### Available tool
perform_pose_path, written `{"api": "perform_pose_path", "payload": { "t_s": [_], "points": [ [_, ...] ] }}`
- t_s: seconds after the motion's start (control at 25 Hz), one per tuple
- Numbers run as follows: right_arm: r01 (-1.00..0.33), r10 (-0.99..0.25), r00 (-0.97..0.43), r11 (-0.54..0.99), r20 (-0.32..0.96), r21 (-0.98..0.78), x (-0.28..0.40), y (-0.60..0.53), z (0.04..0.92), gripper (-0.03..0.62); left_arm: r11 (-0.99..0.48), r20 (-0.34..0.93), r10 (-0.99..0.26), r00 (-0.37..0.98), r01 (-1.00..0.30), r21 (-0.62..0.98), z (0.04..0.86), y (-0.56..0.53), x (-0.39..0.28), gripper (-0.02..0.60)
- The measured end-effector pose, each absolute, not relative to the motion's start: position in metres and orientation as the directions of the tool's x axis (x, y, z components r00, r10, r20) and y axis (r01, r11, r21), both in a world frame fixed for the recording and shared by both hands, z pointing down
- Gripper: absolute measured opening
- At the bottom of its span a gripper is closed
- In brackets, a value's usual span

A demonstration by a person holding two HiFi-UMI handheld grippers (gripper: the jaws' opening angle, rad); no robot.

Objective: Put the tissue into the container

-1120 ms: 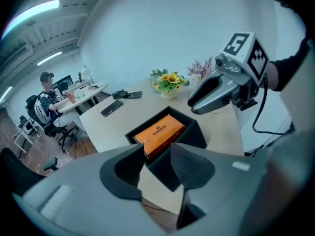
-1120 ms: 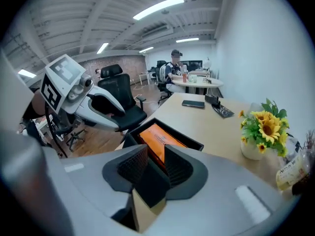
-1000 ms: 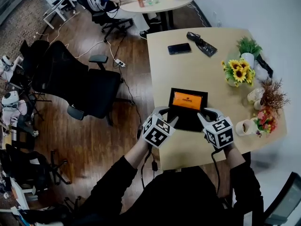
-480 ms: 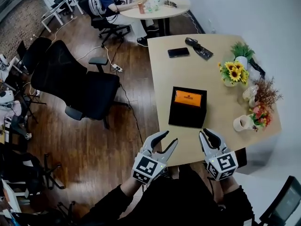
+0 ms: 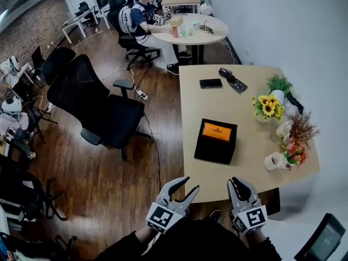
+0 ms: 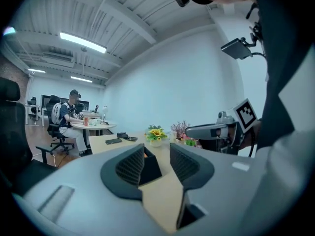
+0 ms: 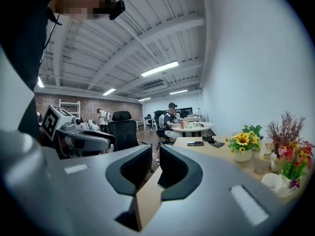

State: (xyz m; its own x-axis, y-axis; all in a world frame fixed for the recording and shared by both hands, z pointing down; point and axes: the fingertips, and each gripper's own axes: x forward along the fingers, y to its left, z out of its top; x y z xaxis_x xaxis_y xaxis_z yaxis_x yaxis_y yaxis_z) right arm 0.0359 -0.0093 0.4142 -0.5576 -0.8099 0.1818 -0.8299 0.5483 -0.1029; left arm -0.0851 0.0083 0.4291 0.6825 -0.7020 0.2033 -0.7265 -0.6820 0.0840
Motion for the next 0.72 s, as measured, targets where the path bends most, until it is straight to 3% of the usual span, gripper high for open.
{"api": "perform_pose_path", "payload": {
  "t_s": [0.12, 0.72],
  "points": [
    [-0.83, -0.816, -0.558, 0.548, 0.153, -0.105, 0.048, -0.003, 0.408, 0.049, -0.678, 0.159, -0.717, 0.679, -0.732, 0.071, 0.417, 0.015, -0.073, 0.144],
    [-0.827, -0.821, -0.561, 0.55, 0.106, -0.121, 0.091, 0.004, 0.407, 0.049, -0.679, 0.227, -0.709, 0.668, -0.733, 0.036, 0.422, 0.027, -0.025, 0.144]
  ]
}}
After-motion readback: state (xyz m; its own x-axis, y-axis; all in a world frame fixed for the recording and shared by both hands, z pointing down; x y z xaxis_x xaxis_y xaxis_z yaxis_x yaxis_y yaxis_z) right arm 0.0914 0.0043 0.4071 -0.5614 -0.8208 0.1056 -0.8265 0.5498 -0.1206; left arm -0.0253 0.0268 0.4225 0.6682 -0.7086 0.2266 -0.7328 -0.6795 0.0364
